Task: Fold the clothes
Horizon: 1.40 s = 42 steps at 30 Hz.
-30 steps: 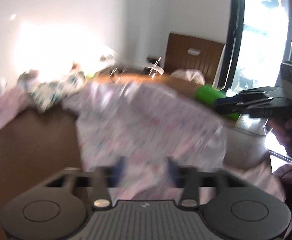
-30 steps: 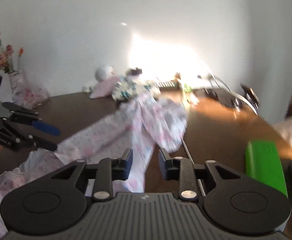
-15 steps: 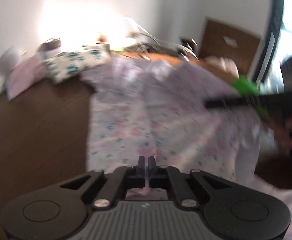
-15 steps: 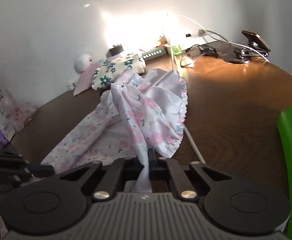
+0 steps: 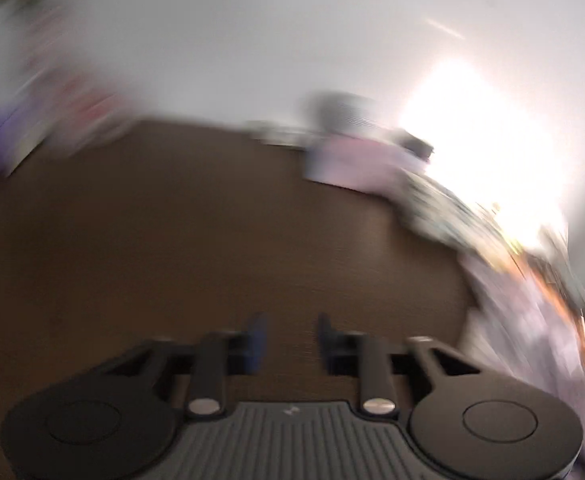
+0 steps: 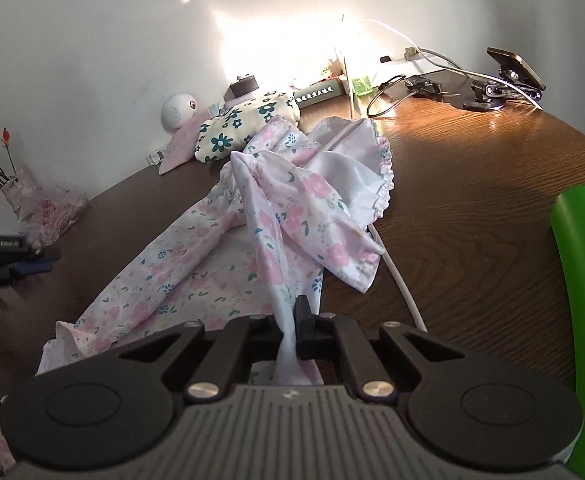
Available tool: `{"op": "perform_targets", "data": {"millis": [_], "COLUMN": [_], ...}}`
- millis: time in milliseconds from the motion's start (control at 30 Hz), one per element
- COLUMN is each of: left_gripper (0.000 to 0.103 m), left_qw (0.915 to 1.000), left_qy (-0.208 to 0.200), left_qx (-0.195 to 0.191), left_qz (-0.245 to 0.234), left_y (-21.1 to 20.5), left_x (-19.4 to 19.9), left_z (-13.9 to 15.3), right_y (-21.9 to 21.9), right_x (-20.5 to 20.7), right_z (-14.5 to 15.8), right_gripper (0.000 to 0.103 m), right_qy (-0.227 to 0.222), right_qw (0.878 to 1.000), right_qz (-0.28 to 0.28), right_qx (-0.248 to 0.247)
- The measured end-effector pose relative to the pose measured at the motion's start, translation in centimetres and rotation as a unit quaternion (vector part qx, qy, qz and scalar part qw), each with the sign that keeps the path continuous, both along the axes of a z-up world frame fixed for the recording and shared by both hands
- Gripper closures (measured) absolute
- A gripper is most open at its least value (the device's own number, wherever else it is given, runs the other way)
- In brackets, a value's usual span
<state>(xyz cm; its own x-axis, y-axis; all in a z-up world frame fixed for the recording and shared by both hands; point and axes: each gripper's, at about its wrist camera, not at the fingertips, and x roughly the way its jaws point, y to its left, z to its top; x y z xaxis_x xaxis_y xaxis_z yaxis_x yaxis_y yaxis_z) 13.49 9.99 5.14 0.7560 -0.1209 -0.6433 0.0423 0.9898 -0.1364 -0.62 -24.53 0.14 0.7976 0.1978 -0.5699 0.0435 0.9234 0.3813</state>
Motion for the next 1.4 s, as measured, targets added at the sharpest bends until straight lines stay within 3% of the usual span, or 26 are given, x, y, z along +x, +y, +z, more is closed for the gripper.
{"op": "perform_targets", "data": {"millis": [33,100,200,233,367,433,500,533,667,733,833,933,1000,1067,1167,1233,1267,1300,1367,1400], "left_gripper": [0.055,0.054,0.051,0.050,0.050,0.050,0.065,0.103,0.103,0.103,0.103,0.102,0.095,0.091,0.088,0.081,0.077,0.076,0.074,0.072], "left_qw": [0.9977,0.9821,0.9443,0.9368,0.9259,0.9271,0.9325,0.9361,0.9612,0.9767,0.9889,0.9958,0.9950,0.9932,0.9923,0.9851,0.9734,0.9593,0.9196,0.9065], "left_qy": [-0.009,-0.024,-0.028,-0.020,0.000,-0.008,0.001,0.011,0.035,0.048,0.048,0.046,0.031,0.029,-0.019,-0.051,-0.051,-0.035,-0.002,0.021], "left_qx": [0.044,0.121,0.200,0.212,0.249,0.255,0.236,0.225,0.164,0.111,0.087,0.065,0.095,0.113,0.123,0.155,0.194,0.224,0.277,0.275], "left_qz": [-0.050,-0.143,-0.260,-0.278,-0.284,-0.274,-0.273,-0.270,-0.219,-0.177,-0.111,-0.045,-0.009,0.006,0.002,-0.055,-0.110,-0.168,-0.279,-0.320], "left_y": [-2.8,-8.3,-15.6,-17.3,-20.8,-21.3,-21.0,-20.8,-17.4,-14.2,-10.5,-6.9,-6.6,-6.3,-6.0,-7.3,-8.5,-9.7,-12.2,-13.1], "left_x": [0.0,-0.2,-0.6,-0.5,0.4,0.7,1.5,2.0,5.0,6.9,9.1,11.2,10.8,10.5,8.8,7.0,6.3,5.5,4.2,4.1], "left_z": [0.3,0.4,-0.7,-1.3,-4.0,-4.1,-3.8,-3.8,-3.7,-3.4,-3.9,-4.4,-4.9,-4.4,-2.0,-0.3,0.0,-0.2,-0.5,-1.0], "right_y": [0.0,0.1,0.4,0.5,0.5,0.5,0.4,0.3,0.3,0.3,0.3,0.2,0.2,0.2,0.2,0.2,0.2,0.2,0.2,0.2], "right_x": [0.0,0.1,0.0,-0.1,-0.1,-0.1,-0.1,-0.1,-0.1,-0.1,-0.1,-0.1,-0.1,-0.1,-0.1,0.0,0.0,0.0,-0.1,0.0], "right_z": [0.0,-0.1,-0.1,-0.1,-0.1,-0.2,-0.3,-0.3,-0.4,-0.4,-0.4,-0.4,-0.4,-0.4,-0.4,-0.5,-0.5,-0.5,-0.5,-0.5], "right_gripper": [0.100,0.099,0.099,0.099,0.099,0.098,0.098,0.098,0.098,0.099,0.099,0.099,0.099,0.099,0.099,0.099,0.099,0.099,0.098,0.098], "right_qy": [-0.001,-0.004,-0.008,-0.009,-0.012,-0.014,-0.017,-0.018,-0.019,-0.019,-0.019,-0.019,-0.019,-0.019,-0.019,-0.019,-0.019,-0.019,-0.019,-0.019], "right_qw": [1.000,1.000,1.000,1.000,1.000,1.000,1.000,1.000,1.000,1.000,1.000,1.000,1.000,1.000,1.000,1.000,1.000,1.000,1.000,1.000], "right_qz": [0.000,0.000,0.000,0.000,0.004,0.006,0.008,0.009,0.010,0.010,0.010,0.009,0.009,0.009,0.009,0.009,0.009,0.009,0.009,0.009], "right_qx": [0.000,-0.002,-0.012,-0.015,-0.018,-0.015,-0.012,-0.011,-0.012,-0.011,-0.008,-0.005,-0.005,-0.005,-0.006,-0.006,-0.006,-0.007,-0.006,-0.006]}}
